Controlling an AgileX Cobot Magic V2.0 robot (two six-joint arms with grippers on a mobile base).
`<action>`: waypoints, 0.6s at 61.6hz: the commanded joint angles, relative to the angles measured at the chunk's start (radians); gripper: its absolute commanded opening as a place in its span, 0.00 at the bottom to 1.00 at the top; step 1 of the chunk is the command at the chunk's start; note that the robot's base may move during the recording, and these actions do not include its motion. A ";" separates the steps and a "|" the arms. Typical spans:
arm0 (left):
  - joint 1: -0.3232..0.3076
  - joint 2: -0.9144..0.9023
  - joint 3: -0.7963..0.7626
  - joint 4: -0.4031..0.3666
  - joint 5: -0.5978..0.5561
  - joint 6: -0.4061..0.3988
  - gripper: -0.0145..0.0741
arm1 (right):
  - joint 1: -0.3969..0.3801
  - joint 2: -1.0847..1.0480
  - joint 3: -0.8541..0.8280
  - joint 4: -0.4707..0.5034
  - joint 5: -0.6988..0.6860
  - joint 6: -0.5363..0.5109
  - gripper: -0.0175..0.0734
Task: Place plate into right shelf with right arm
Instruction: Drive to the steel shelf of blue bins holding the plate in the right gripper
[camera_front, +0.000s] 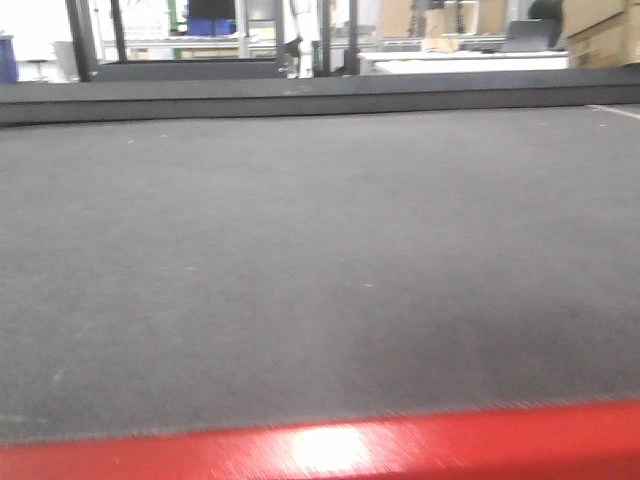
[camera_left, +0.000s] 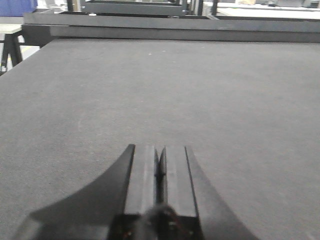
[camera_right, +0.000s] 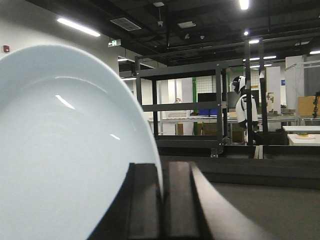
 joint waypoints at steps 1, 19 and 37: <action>-0.009 -0.007 0.008 -0.006 -0.088 -0.003 0.11 | -0.003 0.009 -0.030 -0.006 -0.082 -0.006 0.26; -0.027 -0.007 0.008 -0.006 -0.088 -0.003 0.11 | -0.002 0.008 -0.030 -0.006 -0.082 -0.006 0.26; -0.027 -0.007 0.008 -0.006 -0.088 -0.003 0.11 | -0.002 0.008 -0.030 -0.006 -0.082 -0.006 0.26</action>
